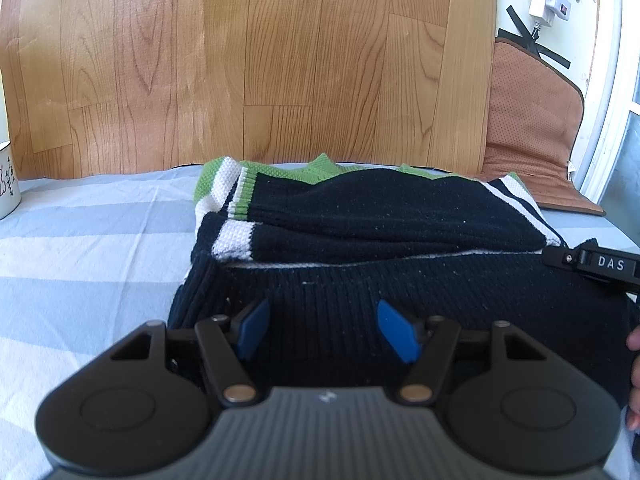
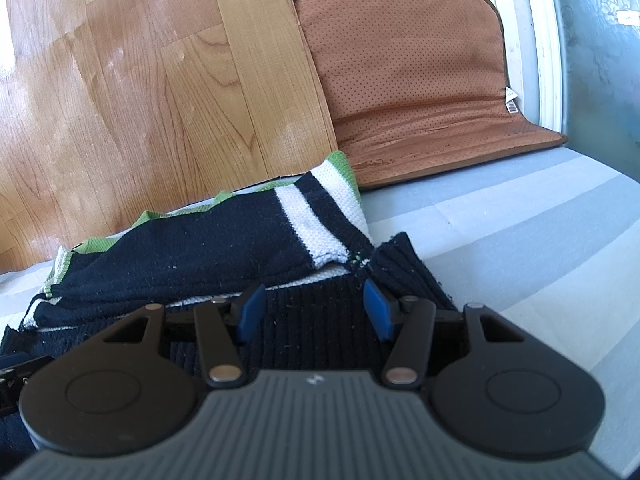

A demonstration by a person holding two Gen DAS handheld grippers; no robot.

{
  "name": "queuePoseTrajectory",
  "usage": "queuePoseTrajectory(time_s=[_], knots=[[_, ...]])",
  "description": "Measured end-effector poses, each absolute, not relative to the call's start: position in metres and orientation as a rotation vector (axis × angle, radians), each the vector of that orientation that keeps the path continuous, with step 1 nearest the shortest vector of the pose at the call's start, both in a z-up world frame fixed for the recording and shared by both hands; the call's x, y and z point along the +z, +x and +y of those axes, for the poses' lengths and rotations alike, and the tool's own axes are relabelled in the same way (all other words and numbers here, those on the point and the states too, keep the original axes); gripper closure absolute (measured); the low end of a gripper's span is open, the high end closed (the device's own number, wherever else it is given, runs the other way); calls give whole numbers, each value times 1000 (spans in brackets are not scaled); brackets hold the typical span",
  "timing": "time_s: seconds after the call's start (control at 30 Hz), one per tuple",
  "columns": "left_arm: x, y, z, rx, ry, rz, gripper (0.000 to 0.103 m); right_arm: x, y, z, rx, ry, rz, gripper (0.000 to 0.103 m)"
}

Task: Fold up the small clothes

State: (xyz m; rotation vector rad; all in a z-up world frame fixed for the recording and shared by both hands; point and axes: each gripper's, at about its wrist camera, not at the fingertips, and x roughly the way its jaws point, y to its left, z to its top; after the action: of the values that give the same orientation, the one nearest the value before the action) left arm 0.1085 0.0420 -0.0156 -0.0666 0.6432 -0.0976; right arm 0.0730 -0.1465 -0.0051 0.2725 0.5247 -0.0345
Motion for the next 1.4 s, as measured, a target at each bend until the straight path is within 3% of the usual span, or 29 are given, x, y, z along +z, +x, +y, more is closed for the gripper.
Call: queuePoseTrajectory(time_s=[0.57,0.83,1.17,1.4], knots=[[-14,106,41,-85,-63,638,41,20,56,-149,-59,263,463,46],[-8,103,46,-64,-81,604,39,1,51,-159,-98,226,592,45],[-11,106,50,-54,-94,630,38,32,50,-158,-52,203,520,45],[-10,107,53,-53,-100,625,35,21,59,-136,-16,172,567,45]])
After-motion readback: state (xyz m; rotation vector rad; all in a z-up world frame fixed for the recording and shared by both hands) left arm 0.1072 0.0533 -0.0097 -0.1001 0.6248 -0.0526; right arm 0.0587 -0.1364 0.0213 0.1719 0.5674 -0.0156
